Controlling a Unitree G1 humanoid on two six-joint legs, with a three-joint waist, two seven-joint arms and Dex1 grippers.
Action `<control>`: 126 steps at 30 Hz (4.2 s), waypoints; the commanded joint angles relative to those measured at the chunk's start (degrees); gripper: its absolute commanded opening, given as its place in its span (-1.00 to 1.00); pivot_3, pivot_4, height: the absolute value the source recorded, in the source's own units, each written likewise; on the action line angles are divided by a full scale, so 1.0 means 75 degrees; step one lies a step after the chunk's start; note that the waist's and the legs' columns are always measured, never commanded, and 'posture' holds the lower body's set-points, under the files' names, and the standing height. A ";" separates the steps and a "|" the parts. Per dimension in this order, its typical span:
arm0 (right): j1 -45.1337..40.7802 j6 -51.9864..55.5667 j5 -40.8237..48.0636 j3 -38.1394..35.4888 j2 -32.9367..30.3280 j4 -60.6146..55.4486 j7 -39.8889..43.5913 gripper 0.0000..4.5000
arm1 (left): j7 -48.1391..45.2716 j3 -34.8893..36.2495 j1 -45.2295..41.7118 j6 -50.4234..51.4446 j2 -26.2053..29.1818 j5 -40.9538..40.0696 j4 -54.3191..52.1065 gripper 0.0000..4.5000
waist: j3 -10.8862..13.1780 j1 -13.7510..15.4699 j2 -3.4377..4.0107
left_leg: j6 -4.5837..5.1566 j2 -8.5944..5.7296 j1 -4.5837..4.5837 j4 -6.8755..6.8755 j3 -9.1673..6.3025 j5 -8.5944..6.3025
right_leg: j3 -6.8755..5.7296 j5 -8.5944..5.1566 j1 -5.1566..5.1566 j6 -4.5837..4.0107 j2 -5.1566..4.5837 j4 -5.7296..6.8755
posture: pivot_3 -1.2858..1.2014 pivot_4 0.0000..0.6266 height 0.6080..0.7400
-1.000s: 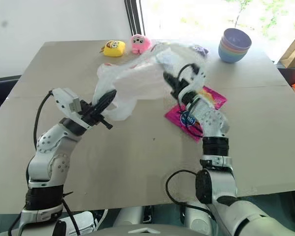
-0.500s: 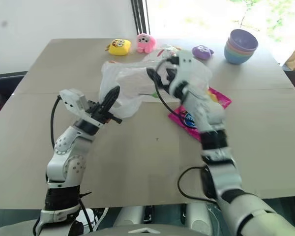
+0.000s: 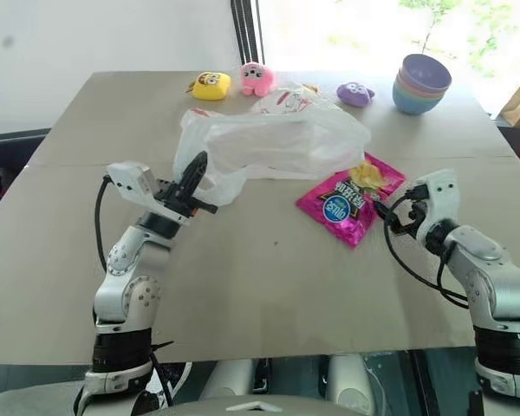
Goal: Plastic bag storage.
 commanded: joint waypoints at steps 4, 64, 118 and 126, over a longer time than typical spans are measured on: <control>-0.0276 0.1146 0.1546 -0.0819 0.0896 0.1056 0.0228 0.97 | -0.0010 -0.0070 -0.0084 -0.0230 -0.0084 0.0132 -0.0035 -1.00 | -0.0013 0.0046 -0.0020 | 0.0001 -0.0003 -0.0004 0.0002 0.0005 -0.0001 | 0.0008 0.0000 0.0000 -0.0001 -0.0002 -0.0006 | 0.03 -0.52 1.00; -0.0933 0.2566 0.7341 0.1142 0.0062 -0.0288 0.3121 -0.98 | -0.0243 -0.0360 -0.0069 -0.0548 -0.0267 0.0349 0.0160 -1.00 | -0.0012 -0.0077 -0.0043 | 0.0054 0.0000 0.0057 -0.0023 0.0042 -0.0034 | 0.0067 0.0000 0.0022 0.0000 0.0007 -0.0010 | 0.03 -0.52 1.00; -0.2440 -0.4793 -0.2117 0.1168 0.1050 0.3153 0.0485 0.97 | -0.0245 -0.0787 -0.0017 -0.0523 -0.0546 0.0466 0.0298 -1.00 | 0.0001 -0.0028 -0.0038 | 0.0000 0.0003 -0.0016 -0.0003 0.0072 -0.0001 | 0.0062 0.0003 -0.0045 0.0001 0.0015 0.0004 | 0.03 -0.52 1.00; -0.2393 -0.4752 -0.2064 0.1216 0.1040 0.3206 0.0868 -0.39 | -0.0232 -0.0654 -0.0055 -0.0602 -0.0465 0.0466 0.0414 -1.00 | 0.0001 0.0013 -0.0038 | 0.0001 0.0002 -0.0020 -0.0002 0.0071 -0.0001 | 0.0059 0.0003 -0.0044 0.0001 0.0011 0.0002 | 0.03 -0.52 1.00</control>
